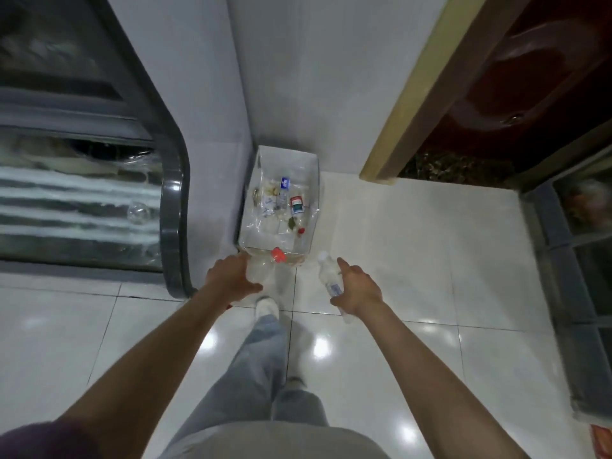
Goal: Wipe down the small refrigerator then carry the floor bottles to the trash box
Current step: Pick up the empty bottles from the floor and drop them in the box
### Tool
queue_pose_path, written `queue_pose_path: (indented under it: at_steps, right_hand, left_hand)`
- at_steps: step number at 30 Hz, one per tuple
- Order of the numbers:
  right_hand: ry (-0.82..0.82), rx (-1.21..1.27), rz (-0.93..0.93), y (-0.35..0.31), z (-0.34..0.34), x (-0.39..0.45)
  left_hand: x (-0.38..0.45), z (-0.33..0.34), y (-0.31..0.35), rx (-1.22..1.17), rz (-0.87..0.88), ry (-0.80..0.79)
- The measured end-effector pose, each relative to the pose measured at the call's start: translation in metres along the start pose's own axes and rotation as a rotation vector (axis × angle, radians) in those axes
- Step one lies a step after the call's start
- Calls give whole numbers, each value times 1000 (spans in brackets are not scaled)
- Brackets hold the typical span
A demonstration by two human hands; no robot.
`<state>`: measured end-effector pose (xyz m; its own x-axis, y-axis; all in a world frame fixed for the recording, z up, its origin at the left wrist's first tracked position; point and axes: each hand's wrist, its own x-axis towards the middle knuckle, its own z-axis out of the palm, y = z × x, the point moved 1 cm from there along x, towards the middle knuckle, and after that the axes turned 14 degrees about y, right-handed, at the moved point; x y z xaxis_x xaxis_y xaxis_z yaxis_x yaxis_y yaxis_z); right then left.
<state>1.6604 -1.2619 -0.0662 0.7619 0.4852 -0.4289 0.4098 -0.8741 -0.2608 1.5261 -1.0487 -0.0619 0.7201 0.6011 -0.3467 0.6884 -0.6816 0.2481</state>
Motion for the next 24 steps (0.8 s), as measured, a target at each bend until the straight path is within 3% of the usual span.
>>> queue_pose_path:
  at_steps: [9, 17, 24]
  right_hand:
    - [0, -34, -13, -41, -38, 107]
    - [-8, 1, -21, -60, -63, 195]
    - [-88, 6, -70, -64, -60, 275]
  left_hand:
    - [111, -25, 0, -71, -111, -136]
    - [209, -53, 8, -62, -143, -144]
    - [274, -30, 13, -96, -241, -154]
